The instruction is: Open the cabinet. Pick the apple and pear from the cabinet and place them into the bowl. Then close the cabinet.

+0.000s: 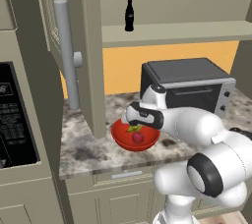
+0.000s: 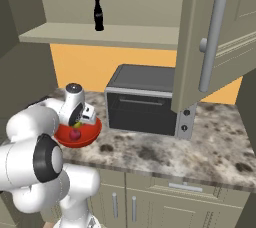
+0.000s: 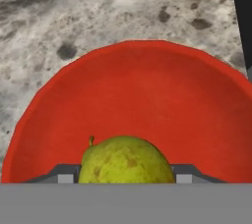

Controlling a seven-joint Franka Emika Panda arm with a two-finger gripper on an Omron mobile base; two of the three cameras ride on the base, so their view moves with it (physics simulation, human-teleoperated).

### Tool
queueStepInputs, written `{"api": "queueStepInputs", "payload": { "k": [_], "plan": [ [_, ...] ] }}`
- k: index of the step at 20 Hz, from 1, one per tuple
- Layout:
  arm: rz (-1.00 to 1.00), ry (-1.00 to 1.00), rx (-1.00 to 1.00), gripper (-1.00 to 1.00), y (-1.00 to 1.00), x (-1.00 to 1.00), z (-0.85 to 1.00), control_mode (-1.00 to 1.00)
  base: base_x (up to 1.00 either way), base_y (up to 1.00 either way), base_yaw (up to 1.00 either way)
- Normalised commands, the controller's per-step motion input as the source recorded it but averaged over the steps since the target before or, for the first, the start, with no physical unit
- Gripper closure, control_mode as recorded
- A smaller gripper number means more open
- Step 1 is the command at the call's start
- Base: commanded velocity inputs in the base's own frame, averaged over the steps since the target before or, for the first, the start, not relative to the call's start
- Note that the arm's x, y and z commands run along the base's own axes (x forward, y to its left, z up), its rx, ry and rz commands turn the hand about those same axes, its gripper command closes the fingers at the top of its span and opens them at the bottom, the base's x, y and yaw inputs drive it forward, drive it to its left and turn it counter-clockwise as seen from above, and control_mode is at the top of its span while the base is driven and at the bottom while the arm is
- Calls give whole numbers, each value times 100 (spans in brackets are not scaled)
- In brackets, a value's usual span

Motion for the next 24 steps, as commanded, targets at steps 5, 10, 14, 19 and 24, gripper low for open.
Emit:
{"api": "queueStepInputs", "payload": {
  "k": [5, 10, 14, 19, 24],
  "plan": [
    [0, 0, 0, -100, 0, 0, 0, -100, 0, 0, 0],
    [0, 0, 0, -100, 0, 0, 0, -100, 0, 0, 0],
    [0, 0, 0, -100, 0, -10, 6, -100, 0, 0, 0],
    [0, -4, -1, -100, -1, -33, 32, -100, 0, 0, 0],
    [0, -6, -3, -100, -5, -51, 44, -100, 0, 0, 0]
  ]
}}
